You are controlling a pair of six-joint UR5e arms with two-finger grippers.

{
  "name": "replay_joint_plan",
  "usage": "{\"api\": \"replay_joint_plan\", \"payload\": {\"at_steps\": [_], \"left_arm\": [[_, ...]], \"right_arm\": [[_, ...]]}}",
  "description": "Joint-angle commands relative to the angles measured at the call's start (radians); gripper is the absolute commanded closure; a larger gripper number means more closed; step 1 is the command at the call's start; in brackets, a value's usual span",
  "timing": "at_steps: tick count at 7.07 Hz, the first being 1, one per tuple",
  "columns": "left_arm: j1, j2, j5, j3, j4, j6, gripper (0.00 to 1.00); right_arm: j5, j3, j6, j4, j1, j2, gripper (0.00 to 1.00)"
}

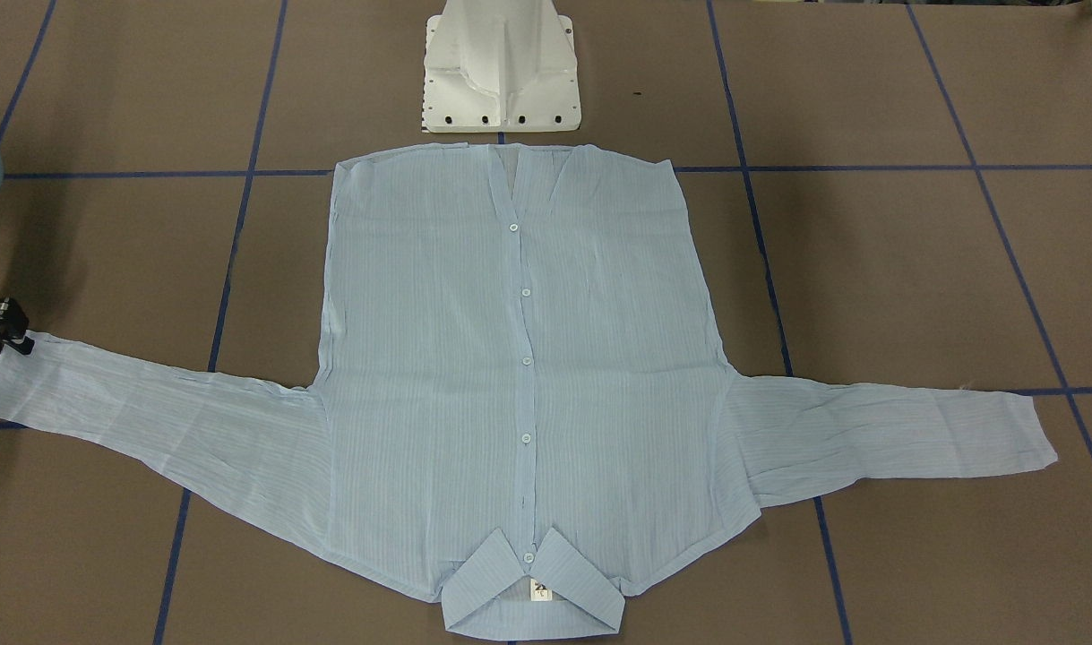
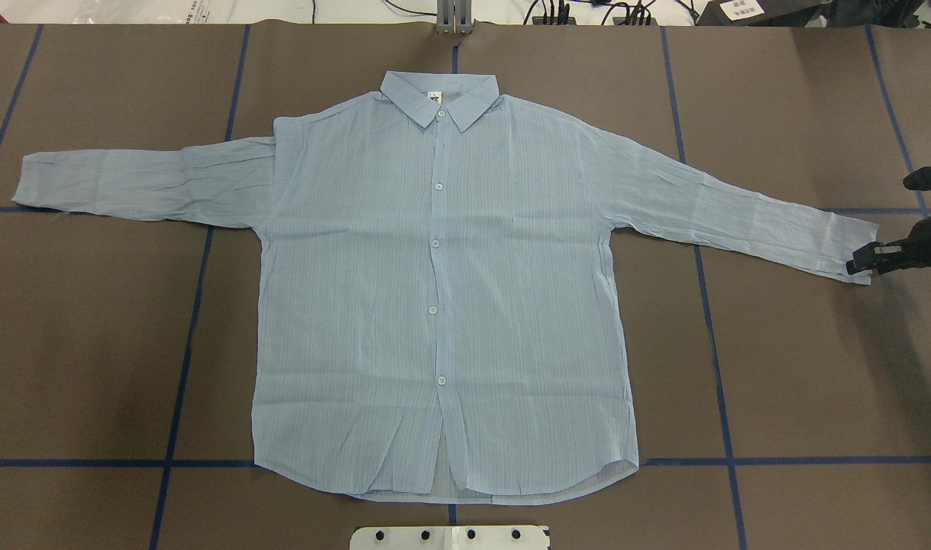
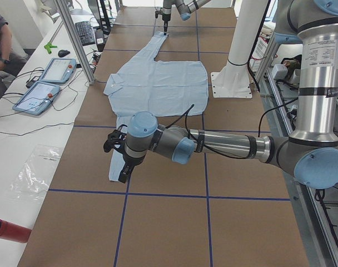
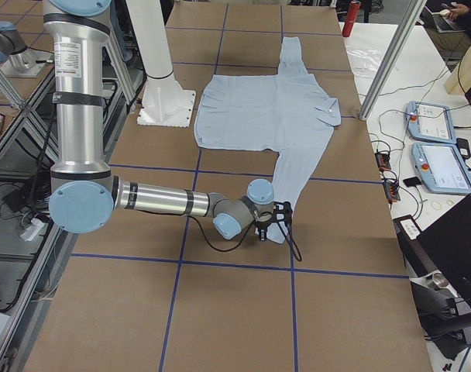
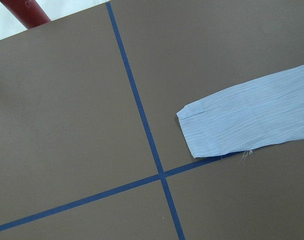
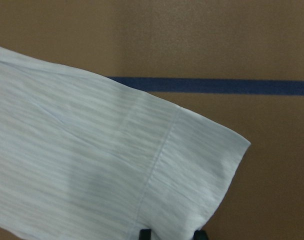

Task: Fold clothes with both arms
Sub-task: 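Lower the right gripper onto the sleeve cuff nearest it and grasp, then carry the grasped cuff with the right gripper across the shirt toward the collar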

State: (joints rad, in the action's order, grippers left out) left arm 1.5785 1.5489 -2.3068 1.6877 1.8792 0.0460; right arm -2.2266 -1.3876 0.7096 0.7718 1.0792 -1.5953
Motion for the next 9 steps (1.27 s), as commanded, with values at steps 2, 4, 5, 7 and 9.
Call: {"api": "replay_joint_plan", "payload": {"at_steps": [2, 4, 5, 7, 9], "left_arm": [[0.0, 0.002, 0.003, -0.01, 0.003, 0.002, 0.0], [0.0, 0.004, 0.003, -0.014, 0.003, 0.002, 0.0], [0.0, 0.004, 0.004, -0.014, 0.003, 0.002, 0.0], [0.0, 0.002, 0.004, -0.014, 0.002, 0.002, 0.0], [0.002, 0.0, 0.004, -0.014, -0.003, 0.0, 0.0]], "right_arm": [[-0.074, -0.045, 0.001, 0.026, -0.002, 0.006, 0.95], [-0.096, -0.176, 0.001, 0.094, 0.018, 0.003, 1.0], [-0.094, -0.297, 0.002, 0.181, 0.015, 0.006, 1.0], [-0.091, -0.454, 0.004, 0.276, 0.004, 0.091, 1.0], [-0.076, -0.447, 0.185, 0.356, -0.124, 0.342, 1.0]]}}
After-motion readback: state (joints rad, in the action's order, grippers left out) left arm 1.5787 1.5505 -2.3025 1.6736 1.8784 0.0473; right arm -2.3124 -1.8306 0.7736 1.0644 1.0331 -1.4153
